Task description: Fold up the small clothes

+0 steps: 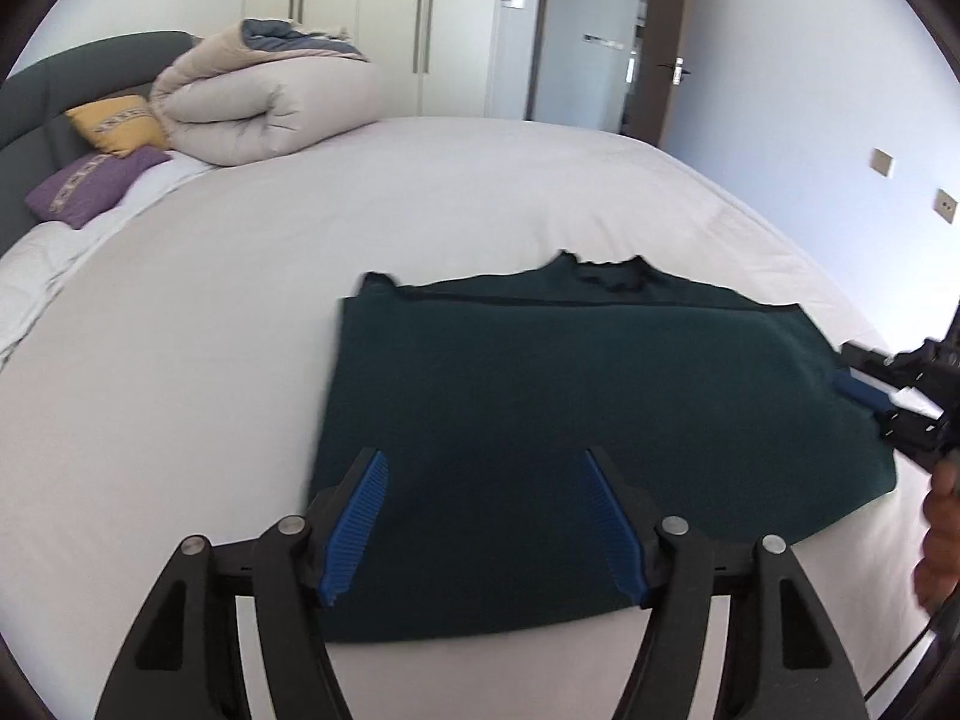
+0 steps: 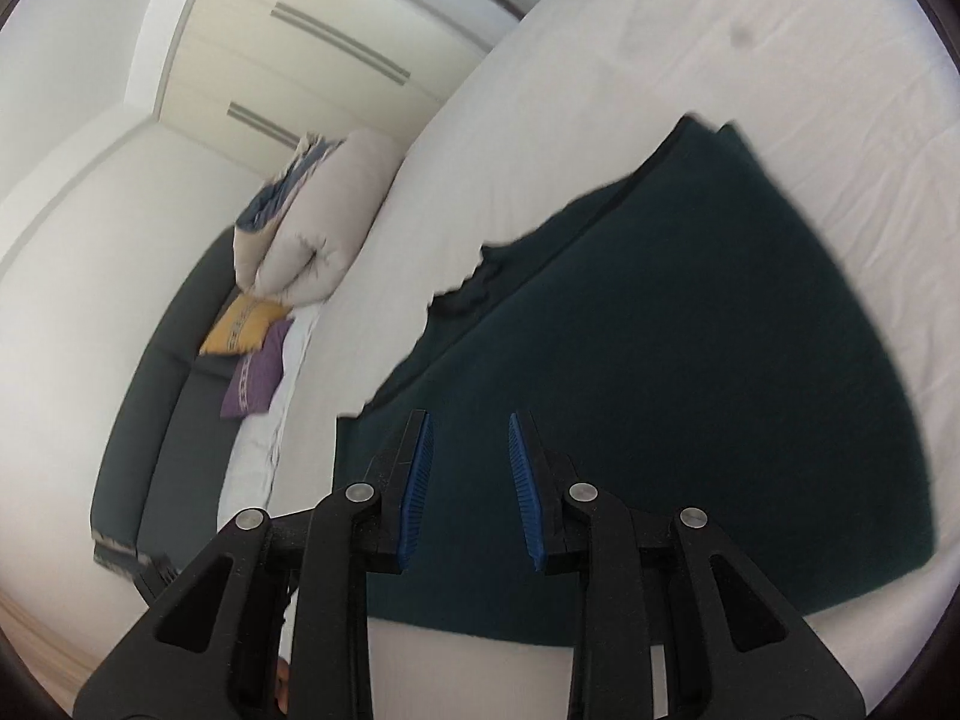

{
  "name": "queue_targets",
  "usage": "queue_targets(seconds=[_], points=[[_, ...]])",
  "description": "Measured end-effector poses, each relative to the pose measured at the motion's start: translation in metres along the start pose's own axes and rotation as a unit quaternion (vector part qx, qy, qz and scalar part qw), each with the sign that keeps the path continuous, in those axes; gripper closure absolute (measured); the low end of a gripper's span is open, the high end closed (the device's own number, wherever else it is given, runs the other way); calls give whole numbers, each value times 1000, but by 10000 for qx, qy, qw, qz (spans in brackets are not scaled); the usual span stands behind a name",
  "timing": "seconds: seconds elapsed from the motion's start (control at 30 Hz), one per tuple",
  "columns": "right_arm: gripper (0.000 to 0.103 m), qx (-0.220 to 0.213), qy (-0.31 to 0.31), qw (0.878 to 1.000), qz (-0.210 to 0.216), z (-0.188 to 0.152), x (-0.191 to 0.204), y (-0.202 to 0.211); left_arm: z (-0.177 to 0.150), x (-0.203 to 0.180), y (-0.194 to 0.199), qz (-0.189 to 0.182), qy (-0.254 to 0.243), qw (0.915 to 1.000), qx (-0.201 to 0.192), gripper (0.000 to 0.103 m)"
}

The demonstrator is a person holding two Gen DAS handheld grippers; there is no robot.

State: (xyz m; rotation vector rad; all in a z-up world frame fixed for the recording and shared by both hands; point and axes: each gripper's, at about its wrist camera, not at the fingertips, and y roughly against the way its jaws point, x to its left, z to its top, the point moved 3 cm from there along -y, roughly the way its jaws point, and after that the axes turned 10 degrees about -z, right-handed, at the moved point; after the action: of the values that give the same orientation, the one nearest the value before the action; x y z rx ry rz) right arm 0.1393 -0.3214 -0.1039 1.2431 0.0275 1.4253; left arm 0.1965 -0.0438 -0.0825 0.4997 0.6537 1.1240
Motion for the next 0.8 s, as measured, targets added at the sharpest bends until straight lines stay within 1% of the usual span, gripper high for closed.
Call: queue_targets(seconds=[0.03, 0.07, 0.13, 0.17, 0.2, 0.23, 0.27, 0.3, 0.4, 0.43, 0.47, 0.53, 0.57, 0.6, 0.63, 0.67, 0.7, 0.73, 0.77, 0.8], points=[[78, 119, 102, 9999, -66, -9, 7, -12, 3, -9, -16, -141, 8, 9998, 113, 34], [78, 230, 118, 9996, -98, -15, 10, -20, 4, -16, -35, -233, 30, 9992, 326, 34], [78, 552, 98, 9983, -137, -24, 7, -40, 0, -20, -70, -243, 73, 9969, 741, 36], [78, 601, 61, 9976, -346, -25, -1, -46, -4, -19, -81, -180, 15, 9961, 864, 36], [78, 565, 36, 9969, -537, -26, -11, -43, -6, -16, -85, -179, -65, 9962, 848, 36], [78, 497, -40, 9974, -528, -24, -23, -39, -7, -14, -82, -227, -129, 9967, 767, 36], [78, 442, -197, 9981, -383, -20, -35, -35, -9, -11, -79, -252, -179, 9966, 764, 36], [78, 359, -354, 9982, -329, -16, -48, -27, -11, -6, -76, -239, -208, 9966, 765, 36], [78, -113, -599, 9958, -679, 3, -87, 0, -19, 15, -62, -364, -63, 9969, 692, 38], [78, -211, -752, 9941, -747, 8, -100, 9, -21, 23, -56, -419, 13, 9969, 669, 42], [78, -308, -905, 9924, -776, 11, -110, 18, -23, 31, -51, -410, 86, 9969, 661, 43], [78, -585, -1043, 9864, -1124, 14, -126, 38, -27, 50, -37, -299, 314, 9972, 612, 46], [78, -692, -1150, 9830, -1250, 16, -131, 48, -28, 60, -28, -297, 487, 9968, 560, 48], [77, -775, -1298, 9789, -1375, 15, -136, 58, -28, 70, -19, -314, 662, 9961, 500, 48], [75, -831, -1390, 9777, -1340, 12, -138, 67, -28, 82, -10, -201, 823, 9955, 434, 48], [73, -869, -1384, 9789, -1227, 9, -136, 74, -28, 92, -1, -118, 967, 9946, 355, 42], [63, -890, -1326, 9798, -1204, 7, -132, 79, -27, 103, 6, -15, 1123, 9932, 292, 37], [49, -917, -1253, 9804, -1213, 4, -127, 84, -26, 116, 12, 10, 1326, 9910, 206, 32], [46, -943, -1174, 9816, -1172, 0, -119, 86, -26, 127, 17, -59, 1579, 9873, 151, 30], [45, -941, -1075, 9841, -1060, -4, -111, 89, -26, 137, 19, -208, 1860, 9822, 145, 29]])
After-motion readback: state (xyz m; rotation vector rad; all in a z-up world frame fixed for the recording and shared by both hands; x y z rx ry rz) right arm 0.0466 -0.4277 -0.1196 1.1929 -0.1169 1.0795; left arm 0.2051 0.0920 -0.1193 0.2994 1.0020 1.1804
